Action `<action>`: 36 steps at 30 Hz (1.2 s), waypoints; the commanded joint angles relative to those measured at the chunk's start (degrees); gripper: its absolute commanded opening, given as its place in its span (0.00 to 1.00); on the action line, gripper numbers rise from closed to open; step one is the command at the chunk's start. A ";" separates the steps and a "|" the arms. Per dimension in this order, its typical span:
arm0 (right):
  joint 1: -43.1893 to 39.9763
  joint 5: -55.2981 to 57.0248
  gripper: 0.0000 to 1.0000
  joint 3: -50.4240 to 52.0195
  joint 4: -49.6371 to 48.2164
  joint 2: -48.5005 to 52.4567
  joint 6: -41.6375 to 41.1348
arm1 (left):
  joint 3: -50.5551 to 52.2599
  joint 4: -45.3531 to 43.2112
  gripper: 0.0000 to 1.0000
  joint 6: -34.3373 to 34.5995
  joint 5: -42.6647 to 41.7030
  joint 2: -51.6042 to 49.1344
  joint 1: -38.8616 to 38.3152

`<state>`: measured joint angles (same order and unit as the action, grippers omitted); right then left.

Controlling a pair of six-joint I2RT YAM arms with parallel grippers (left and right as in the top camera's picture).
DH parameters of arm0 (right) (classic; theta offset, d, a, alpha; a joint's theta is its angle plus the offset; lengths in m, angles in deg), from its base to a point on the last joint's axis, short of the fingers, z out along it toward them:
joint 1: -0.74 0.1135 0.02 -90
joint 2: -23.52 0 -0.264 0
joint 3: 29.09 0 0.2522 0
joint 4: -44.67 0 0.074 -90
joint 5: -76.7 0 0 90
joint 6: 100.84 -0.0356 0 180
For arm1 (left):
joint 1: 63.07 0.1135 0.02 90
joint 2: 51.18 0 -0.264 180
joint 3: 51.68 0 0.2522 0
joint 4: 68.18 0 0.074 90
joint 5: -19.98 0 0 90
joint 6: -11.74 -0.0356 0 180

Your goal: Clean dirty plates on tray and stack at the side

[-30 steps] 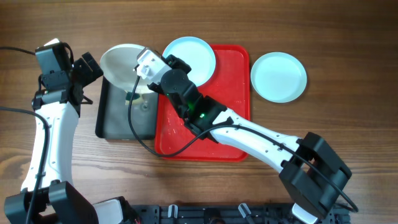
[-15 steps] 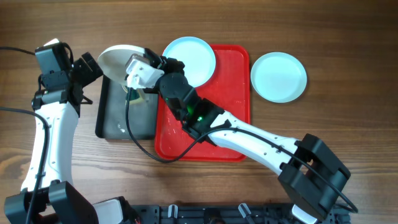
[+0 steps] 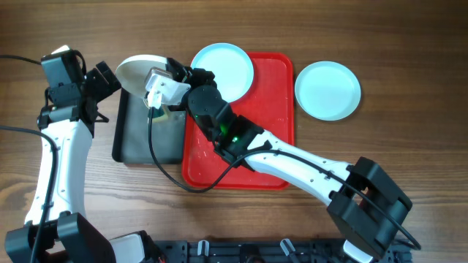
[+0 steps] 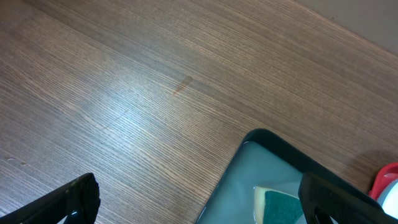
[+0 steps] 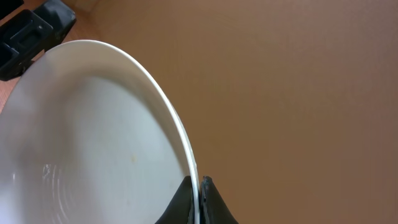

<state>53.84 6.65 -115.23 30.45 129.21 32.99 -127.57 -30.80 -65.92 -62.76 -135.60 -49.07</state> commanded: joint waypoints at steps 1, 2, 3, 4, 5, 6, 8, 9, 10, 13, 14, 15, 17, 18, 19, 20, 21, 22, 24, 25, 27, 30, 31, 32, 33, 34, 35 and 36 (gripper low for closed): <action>0.46 -1.66 0.04 -1.03 -0.63 0.83 0.28 | -0.11 0.02 1.00 0.52 0.31 0.04 0.04; 0.46 -1.66 0.05 -1.03 -0.61 0.83 0.90 | -0.11 0.02 1.00 0.52 0.31 0.04 0.04; 0.46 -1.66 0.05 -1.03 -0.63 0.83 1.49 | -0.11 0.02 1.00 0.52 0.31 0.04 0.04; 0.46 -1.66 0.04 -1.03 -0.66 0.83 1.49 | -0.11 0.02 1.00 0.52 0.31 0.04 0.04; 0.46 -1.66 0.04 -1.03 -0.66 0.83 1.49 | -0.11 0.02 1.00 0.52 0.31 0.04 0.04; 0.46 -1.66 0.05 -1.03 -0.63 0.83 1.51 | -0.11 0.02 1.00 0.52 0.31 0.04 0.04; 0.46 -1.66 0.04 -1.03 -0.57 0.83 1.42 | -0.11 0.00 1.00 0.52 0.33 0.04 0.04; 0.46 -1.68 0.04 -1.03 -0.44 0.83 1.40 | -0.11 0.02 1.00 0.52 0.31 0.04 0.04; 0.46 -1.68 0.05 -1.03 -0.26 0.83 1.22 | -0.11 0.02 1.00 0.52 0.31 0.04 0.04; 0.46 -1.66 0.04 -1.03 0.57 0.83 1.01 | -0.11 0.02 1.00 0.52 0.33 0.04 0.04; 0.46 -1.66 0.04 -1.03 0.68 0.83 0.98 | -0.11 0.02 1.00 0.52 0.31 0.04 0.04; 0.46 -1.68 0.04 -1.03 0.79 0.83 0.92 | -0.11 0.02 1.00 0.52 0.31 0.04 0.04; 0.46 -1.66 0.04 -1.01 0.85 0.83 -2.56 | -0.11 0.02 1.00 0.52 0.31 0.04 0.04; 0.44 -1.66 0.04 -1.03 0.98 0.83 -6.32 | -0.11 0.00 1.00 0.52 0.31 0.04 0.04; 0.31 -1.68 0.04 -1.03 1.42 0.83 -10.10 | -0.11 0.02 1.00 0.52 0.31 0.04 0.04; 0.11 -1.68 0.04 -1.01 2.29 0.83 -14.62 | -0.11 0.00 1.00 0.52 0.31 0.04 0.04; -0.07 -1.70 0.04 -1.01 3.39 0.83 -17.51 | -0.11 0.02 1.00 0.52 0.33 0.04 0.04; -0.24 -2.14 0.04 -1.01 5.05 0.83 -20.52 | -0.11 0.02 1.00 0.52 0.31 0.04 0.04; -0.24 -2.36 0.04 -1.01 7.89 0.83 -25.20 | -0.11 0.02 1.00 0.52 0.31 0.04 0.04; -0.24 -2.75 0.04 -1.01 9.73 0.83 -27.78 | -0.11 0.02 1.00 0.52 0.31 0.04 0.04; -0.24 -4.22 0.04 -1.01 13.31 0.83 -32.76 | -0.11 0.02 1.00 0.52 0.31 0.04 0.04; -0.24 -5.07 0.04 -1.01 16.68 0.83 -40.70 | -0.11 0.02 1.00 0.52 0.31 0.04 0.04; -0.24 -5.07 0.04 -1.01 17.62 0.83 -43.80 | -0.11 0.02 1.00 0.52 0.31 0.04 0.04; -0.24 -5.07 0.04 -1.01 18.12 0.83 -45.75 | -0.11 0.02 1.00 0.52 0.31 0.04 0.04; -0.24 -5.07 0.04 -1.01 18.45 0.83 -48.24 | -0.11 0.02 1.00 0.52 0.31 0.04 0.04; -0.24 -5.07 0.04 -1.01 18.64 0.83 -50.36 | -0.11 0.02 1.00 0.52 0.31 0.04 0.04; -0.24 -5.09 0.04 -1.01 18.73 0.83 -52.72 | -0.11 0.02 1.00 0.52 0.31 0.04 0.04; -0.24 -5.11 0.04 -1.01 18.75 0.83 -54.16 | -0.11 0.02 1.00 0.52 0.31 0.04 0.04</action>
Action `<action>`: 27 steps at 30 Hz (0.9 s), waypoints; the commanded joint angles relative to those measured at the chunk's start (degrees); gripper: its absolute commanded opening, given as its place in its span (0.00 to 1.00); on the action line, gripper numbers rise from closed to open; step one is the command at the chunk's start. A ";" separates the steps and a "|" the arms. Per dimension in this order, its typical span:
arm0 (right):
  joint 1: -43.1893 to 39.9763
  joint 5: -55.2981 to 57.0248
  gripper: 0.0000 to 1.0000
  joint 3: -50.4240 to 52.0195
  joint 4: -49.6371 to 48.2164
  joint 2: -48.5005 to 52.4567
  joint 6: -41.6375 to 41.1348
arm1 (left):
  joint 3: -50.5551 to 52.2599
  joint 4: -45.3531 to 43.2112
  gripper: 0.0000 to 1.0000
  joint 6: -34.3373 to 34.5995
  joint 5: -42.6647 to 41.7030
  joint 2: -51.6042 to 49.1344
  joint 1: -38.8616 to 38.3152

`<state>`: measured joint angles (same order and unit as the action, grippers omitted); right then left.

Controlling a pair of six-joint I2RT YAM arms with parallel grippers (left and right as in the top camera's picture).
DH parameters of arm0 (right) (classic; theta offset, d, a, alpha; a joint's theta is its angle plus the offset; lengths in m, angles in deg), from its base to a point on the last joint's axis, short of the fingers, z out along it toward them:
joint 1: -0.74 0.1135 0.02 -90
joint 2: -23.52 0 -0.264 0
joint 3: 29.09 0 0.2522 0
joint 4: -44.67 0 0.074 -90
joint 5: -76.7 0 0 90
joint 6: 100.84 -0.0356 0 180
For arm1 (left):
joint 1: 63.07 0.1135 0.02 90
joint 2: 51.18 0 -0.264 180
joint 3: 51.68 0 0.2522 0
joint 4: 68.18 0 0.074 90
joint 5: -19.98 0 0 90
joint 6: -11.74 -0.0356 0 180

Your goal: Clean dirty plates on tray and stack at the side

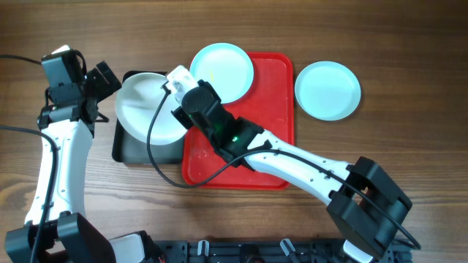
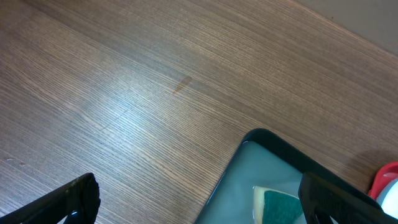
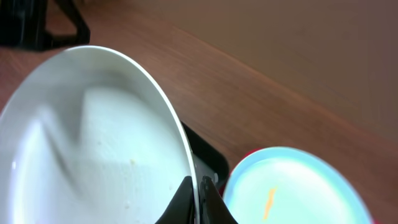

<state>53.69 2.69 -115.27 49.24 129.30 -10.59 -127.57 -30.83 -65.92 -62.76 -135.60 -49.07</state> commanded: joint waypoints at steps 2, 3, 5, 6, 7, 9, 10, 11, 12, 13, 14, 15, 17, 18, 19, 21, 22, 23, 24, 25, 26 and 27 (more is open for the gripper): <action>-0.09 -1.64 0.04 -0.96 0.48 0.74 -11.65 | -0.11 0.04 1.00 0.52 0.31 0.04 0.04; -0.09 -1.79 0.04 -0.96 1.14 0.74 -12.07 | -0.11 0.04 1.00 0.52 0.31 0.04 0.04; -0.09 -3.32 0.04 -0.96 2.99 0.74 -12.85 | -0.11 0.04 1.00 0.52 0.31 0.04 0.04; -0.09 -4.44 0.04 -0.96 3.76 0.74 -12.85 | -0.11 0.04 1.00 0.52 0.31 0.04 0.04; -0.09 -5.70 0.04 -0.96 4.44 0.74 -12.85 | -0.11 0.04 1.00 0.52 0.31 0.04 0.04; -0.09 -7.61 0.04 -0.96 5.62 0.74 -12.85 | -0.11 0.04 1.00 0.52 0.31 0.04 0.04; -0.09 -7.56 0.04 -0.96 6.14 0.74 -12.87 | -0.11 0.04 1.00 0.52 0.31 0.04 0.04; -0.09 -7.58 0.05 -0.96 6.32 0.74 -12.90 | -0.11 0.02 1.00 0.52 0.31 0.04 0.04; -0.09 -7.56 0.04 -0.96 6.58 0.74 -12.90 | -0.11 0.04 1.00 0.52 0.31 0.04 0.04; -0.09 -7.56 0.04 -0.96 6.78 0.72 -13.16 | -0.11 0.04 1.00 0.52 0.31 0.04 0.04; -0.09 -7.56 0.04 -0.96 6.95 0.72 -14.03 | -0.11 0.04 1.00 0.52 0.31 0.04 0.04; -0.09 -7.58 0.04 -0.96 7.15 0.72 -14.80 | -0.11 0.04 1.00 0.52 0.31 0.04 0.04; -0.09 -8.04 0.04 -0.96 7.87 0.72 -17.51 | -0.11 0.04 1.00 0.52 0.31 0.04 0.04; -0.11 -8.63 0.04 -0.96 8.22 0.72 -18.82 | -0.11 0.04 1.00 0.52 0.33 0.04 0.04; -0.11 -9.09 0.04 -0.96 8.70 0.72 -20.24 | -0.11 0.04 1.00 0.52 0.31 0.04 0.04; -0.15 -10.78 0.04 -0.98 9.94 0.46 -22.05 | -0.11 0.04 1.00 0.52 0.31 0.04 0.04; -0.22 -11.04 0.04 -0.98 10.49 0.13 -22.84 | -0.11 0.04 1.00 0.52 0.31 0.04 0.04; -0.35 -11.21 0.04 -0.98 11.54 -0.76 -23.54 | -0.11 0.04 1.00 0.52 0.31 0.04 0.04; -0.55 -11.23 0.04 -0.98 12.31 -1.88 -24.00 | -0.11 0.04 1.00 0.52 0.31 0.04 0.04; -0.76 -11.28 0.04 -0.98 12.87 -2.95 -24.37 | -0.11 0.04 1.00 0.52 0.31 0.04 0.04; -1.01 -11.45 0.04 -0.98 13.60 -4.52 -24.39 | -0.11 0.02 1.00 0.52 0.31 0.04 0.04; -1.27 -11.43 0.04 -0.98 14.49 -6.05 -24.39 | -0.11 0.04 1.00 0.52 0.31 0.04 0.04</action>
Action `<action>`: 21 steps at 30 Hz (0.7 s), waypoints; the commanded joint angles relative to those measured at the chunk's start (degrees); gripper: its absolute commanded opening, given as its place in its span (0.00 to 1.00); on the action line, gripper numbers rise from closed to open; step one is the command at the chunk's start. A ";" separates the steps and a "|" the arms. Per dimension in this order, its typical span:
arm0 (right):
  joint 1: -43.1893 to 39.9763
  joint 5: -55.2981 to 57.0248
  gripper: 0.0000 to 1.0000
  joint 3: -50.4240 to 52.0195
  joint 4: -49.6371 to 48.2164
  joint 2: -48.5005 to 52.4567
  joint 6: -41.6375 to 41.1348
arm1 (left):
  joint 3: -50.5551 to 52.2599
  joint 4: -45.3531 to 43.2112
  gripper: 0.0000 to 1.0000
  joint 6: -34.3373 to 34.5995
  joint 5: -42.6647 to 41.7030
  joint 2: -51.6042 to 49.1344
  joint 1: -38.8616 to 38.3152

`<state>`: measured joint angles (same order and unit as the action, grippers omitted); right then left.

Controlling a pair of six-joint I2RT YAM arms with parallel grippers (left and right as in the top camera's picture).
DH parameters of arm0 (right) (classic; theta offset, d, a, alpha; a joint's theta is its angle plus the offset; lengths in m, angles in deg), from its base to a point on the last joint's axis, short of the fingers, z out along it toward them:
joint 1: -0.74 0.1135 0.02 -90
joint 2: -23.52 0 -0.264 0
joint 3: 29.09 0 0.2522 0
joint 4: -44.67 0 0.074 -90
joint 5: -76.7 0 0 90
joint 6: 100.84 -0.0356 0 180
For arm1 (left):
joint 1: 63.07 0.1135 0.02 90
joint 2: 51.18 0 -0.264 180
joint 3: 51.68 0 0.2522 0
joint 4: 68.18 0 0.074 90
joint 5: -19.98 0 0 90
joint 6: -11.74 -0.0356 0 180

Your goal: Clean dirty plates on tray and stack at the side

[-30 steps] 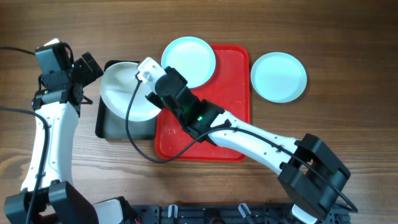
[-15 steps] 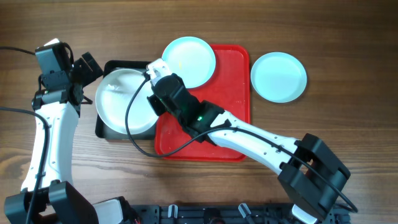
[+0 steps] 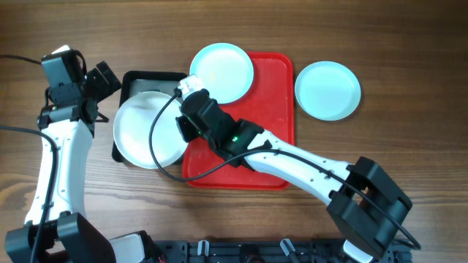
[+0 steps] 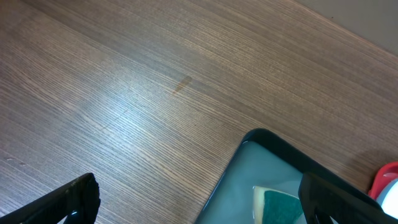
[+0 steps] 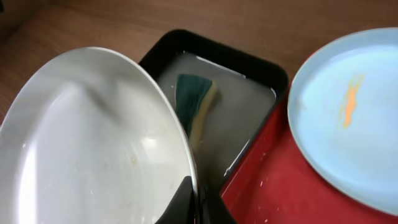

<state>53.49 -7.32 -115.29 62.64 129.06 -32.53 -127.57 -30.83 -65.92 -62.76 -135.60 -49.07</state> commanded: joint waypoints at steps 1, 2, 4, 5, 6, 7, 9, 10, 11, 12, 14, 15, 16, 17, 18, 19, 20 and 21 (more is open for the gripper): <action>-1.40 -1.42 0.04 -0.96 2.29 -7.45 -2.40 | -0.11 0.04 1.00 0.52 0.31 0.04 0.04; -1.79 -1.42 0.05 -0.96 3.69 -9.03 -2.38 | -0.11 0.04 1.00 0.52 0.31 0.04 0.04; -3.15 -1.40 0.04 -0.96 7.48 -12.11 -2.43 | -0.11 0.04 1.00 0.52 0.31 0.04 0.04; -3.69 -1.42 0.04 -0.96 8.94 -12.94 -2.45 | -0.11 0.04 1.00 0.52 0.31 0.04 0.04; -4.46 -1.42 0.04 -0.96 10.86 -13.81 -2.47 | -0.11 0.04 1.00 0.52 0.31 0.04 0.04; -5.22 -1.44 0.04 -0.96 12.94 -14.58 -2.49 | -0.11 0.04 1.00 0.52 0.31 0.04 0.04; -6.49 -1.99 0.04 -0.96 16.48 -15.52 -2.47 | -0.11 0.04 1.00 0.52 0.31 0.04 0.04; -7.34 -3.45 0.04 -0.96 18.47 -15.89 -2.45 | -0.11 0.04 1.00 0.52 0.31 0.04 0.04; -8.37 -5.27 0.04 -0.96 20.61 -16.11 -2.47 | -0.11 0.04 1.00 0.52 0.31 0.04 0.04; -9.29 -6.78 0.04 -0.96 22.25 -16.09 -2.47 | -0.11 0.04 1.00 0.52 0.31 0.04 0.04; -11.13 -8.94 0.04 -0.96 25.00 -16.09 -2.45 | -0.11 0.04 1.00 0.52 0.31 0.04 0.04; -12.11 -9.60 0.04 -0.96 26.27 -16.09 -2.43 | -0.11 0.02 1.00 0.52 0.31 0.04 0.04; -13.33 -10.29 0.04 -0.96 27.63 -16.09 -2.36 | -0.11 0.04 1.00 0.52 0.31 0.04 0.04; -14.60 -10.62 0.04 -0.96 28.79 -16.09 -2.32 | -0.11 0.04 1.00 0.52 0.31 0.04 0.04; -15.52 -10.58 0.04 -0.96 29.66 -16.09 -2.25 | -0.11 0.04 1.00 0.52 0.31 0.04 0.04; -16.48 -10.58 0.04 -0.96 30.53 -16.09 -2.21 | -0.11 0.04 1.00 0.52 0.31 0.04 0.04; -17.84 -10.60 0.04 -0.96 31.56 -16.09 -1.95 | -0.11 0.04 1.00 0.52 0.31 0.04 0.04; -19.08 -10.58 0.04 -0.96 32.35 -16.09 -0.96 | -0.11 0.04 1.00 0.52 0.33 0.04 0.04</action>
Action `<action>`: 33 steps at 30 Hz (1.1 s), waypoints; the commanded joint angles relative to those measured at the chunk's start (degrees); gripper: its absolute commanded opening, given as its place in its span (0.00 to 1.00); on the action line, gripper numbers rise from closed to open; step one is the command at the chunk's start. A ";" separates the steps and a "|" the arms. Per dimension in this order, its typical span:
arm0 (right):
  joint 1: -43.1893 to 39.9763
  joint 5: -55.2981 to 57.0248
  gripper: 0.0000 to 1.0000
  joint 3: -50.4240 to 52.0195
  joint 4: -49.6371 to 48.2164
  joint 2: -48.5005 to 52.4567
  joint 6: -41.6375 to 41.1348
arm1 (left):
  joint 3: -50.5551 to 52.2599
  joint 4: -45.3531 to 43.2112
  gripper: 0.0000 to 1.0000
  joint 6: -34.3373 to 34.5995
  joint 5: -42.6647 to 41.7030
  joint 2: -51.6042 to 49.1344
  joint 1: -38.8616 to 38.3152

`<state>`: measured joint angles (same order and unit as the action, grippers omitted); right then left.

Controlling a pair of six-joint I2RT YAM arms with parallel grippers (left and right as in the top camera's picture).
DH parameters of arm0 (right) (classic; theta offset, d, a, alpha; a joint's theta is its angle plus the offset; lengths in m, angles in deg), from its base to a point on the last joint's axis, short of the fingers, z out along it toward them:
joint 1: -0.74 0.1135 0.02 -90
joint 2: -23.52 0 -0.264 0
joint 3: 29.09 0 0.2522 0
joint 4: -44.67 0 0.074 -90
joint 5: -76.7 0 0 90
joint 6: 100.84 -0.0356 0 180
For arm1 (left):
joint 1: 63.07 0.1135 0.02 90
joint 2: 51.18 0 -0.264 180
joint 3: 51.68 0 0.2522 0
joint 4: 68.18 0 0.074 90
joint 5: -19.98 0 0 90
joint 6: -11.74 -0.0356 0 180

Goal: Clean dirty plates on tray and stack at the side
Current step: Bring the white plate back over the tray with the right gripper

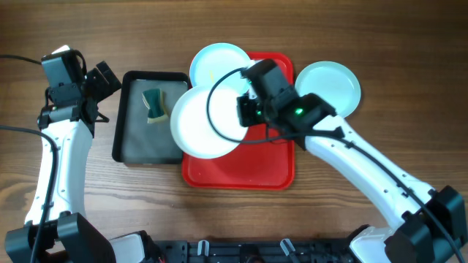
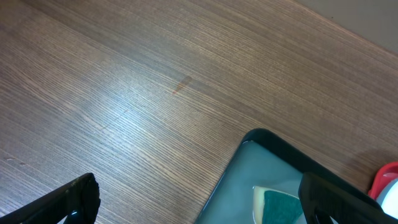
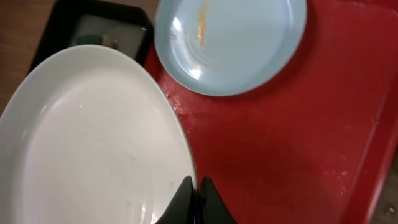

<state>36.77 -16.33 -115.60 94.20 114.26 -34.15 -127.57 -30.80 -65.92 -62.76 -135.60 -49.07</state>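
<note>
My right gripper (image 1: 243, 111) is shut on the rim of a white plate (image 1: 207, 121), held level over the left edge of the red tray (image 1: 267, 157). In the right wrist view the fingertips (image 3: 198, 190) pinch the white plate (image 3: 93, 137) at its right edge. A light blue plate (image 1: 219, 62) with an orange smear (image 3: 203, 15) lies on the tray's far left corner. Another light blue plate (image 1: 329, 89) sits on the table right of the tray. My left gripper (image 2: 199, 205) hangs open beside the basin, holding nothing.
A black basin (image 1: 130, 128) of water stands left of the tray, with a green and yellow sponge (image 1: 153, 101) in it. The basin's corner (image 2: 258, 140) and the sponge (image 2: 280, 205) show in the left wrist view. Bare wood table (image 1: 409, 44) surrounds everything.
My right gripper has moved right with the white plate, from over the basin's front left to over the tray's left edge. The sponge now shows in the overhead view. The left arm is unchanged.
My right gripper first held the white plate tilted up at the basin's far edge. Then the plate was flatter above the basin, then level over its front left. Now it is over the tray's left side. The left gripper stayed open throughout.
</note>
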 commanded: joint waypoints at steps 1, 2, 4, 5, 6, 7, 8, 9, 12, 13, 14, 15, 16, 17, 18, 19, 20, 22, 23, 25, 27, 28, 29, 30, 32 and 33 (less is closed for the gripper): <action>-3.98 -1.60 0.04 -0.66 1.75 -1.29 1.31 | -0.11 0.02 1.00 0.52 0.31 0.04 0.04; -5.31 -1.57 0.04 -0.66 2.62 -1.29 1.38 | -0.11 0.02 1.00 0.52 0.31 0.04 0.04; -7.30 -1.57 0.04 -0.63 4.17 -1.29 1.95 | -0.11 0.02 1.00 0.52 0.31 0.04 0.04; -8.41 -1.60 0.04 -0.63 5.20 -1.27 2.12 | -0.11 0.02 1.00 0.52 0.31 0.04 0.04; -8.92 -1.60 0.04 -0.63 5.90 -1.25 2.14 | -0.11 0.02 1.00 0.52 0.31 0.04 0.04; -9.20 -1.60 0.04 -0.63 6.60 -1.14 2.12 | -0.11 0.02 1.00 0.52 0.31 0.04 0.04; -9.33 -1.53 0.04 -0.63 7.34 -1.05 2.25 | -0.11 0.02 1.00 0.52 0.33 0.04 0.04; -9.33 -1.31 0.04 -0.61 8.07 -0.94 2.32 | -0.11 0.02 1.00 0.52 0.31 0.04 0.04; -9.33 -0.87 0.04 1.33 8.52 -0.83 2.34 | -0.11 0.02 1.00 0.52 0.31 0.04 0.04; -9.33 -0.87 0.04 2.05 8.41 -0.57 2.36 | -0.11 0.02 1.00 0.52 0.31 0.04 0.04; -9.33 -0.90 0.04 2.51 8.35 -0.26 2.32 | -0.11 0.02 1.00 0.52 0.31 0.04 0.04; -9.33 -0.94 0.04 3.21 8.00 0.15 2.27 | -0.11 0.02 1.00 0.52 0.31 0.04 0.04; -9.33 -0.96 0.04 3.80 7.72 0.61 2.25 | -0.11 0.02 1.00 0.52 0.33 0.04 0.04; -9.33 -1.22 0.04 4.59 7.32 1.16 2.27 | -0.11 0.02 1.00 0.52 0.31 0.04 0.04; -9.33 -2.05 0.04 5.33 6.91 1.70 2.25 | -0.11 0.02 1.00 0.52 0.31 0.04 0.04; -9.33 -2.75 0.04 5.81 6.56 2.27 2.27 | -0.11 0.02 1.00 0.52 0.31 0.04 0.04; -9.33 -3.48 0.04 6.10 6.29 2.99 2.29 | -0.11 0.02 1.00 0.52 0.31 0.04 0.04; -9.31 -3.56 0.04 6.23 5.92 4.46 2.25 | -0.11 0.02 1.00 0.52 0.31 0.04 0.04; -9.31 -3.56 0.04 6.43 5.40 5.16 2.23 | -0.11 0.02 1.00 0.52 0.31 0.04 0.04; -9.31 -3.54 0.04 6.51 4.85 6.75 2.25 | -0.11 0.00 1.00 0.52 0.31 0.04 0.04; -9.31 -3.52 0.04 6.51 4.74 8.09 2.27 | -0.11 0.02 1.00 0.52 0.31 0.04 0.04; -9.31 -3.54 0.04 6.51 4.68 8.50 2.25 | -0.11 0.02 1.00 0.52 0.31 0.04 0.04; -9.31 -3.52 0.04 6.51 4.50 9.14 2.25 | -0.11 0.02 1.00 0.52 0.31 0.04 0.04; -9.31 -3.48 0.04 6.51 4.20 9.81 2.25 | -0.11 0.02 1.00 0.52 0.31 0.04 0.04; -9.31 -3.48 0.04 6.51 3.52 10.84 2.29 | -0.11 0.02 1.00 0.52 0.31 0.04 0.04; -9.31 -3.48 0.04 6.51 3.41 11.04 2.29 | -0.11 0.02 1.00 0.52 0.31 0.04 0.04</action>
<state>27.41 -18.86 -109.63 98.22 123.73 -32.40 -127.57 -30.80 -65.92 -62.78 -135.60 -49.07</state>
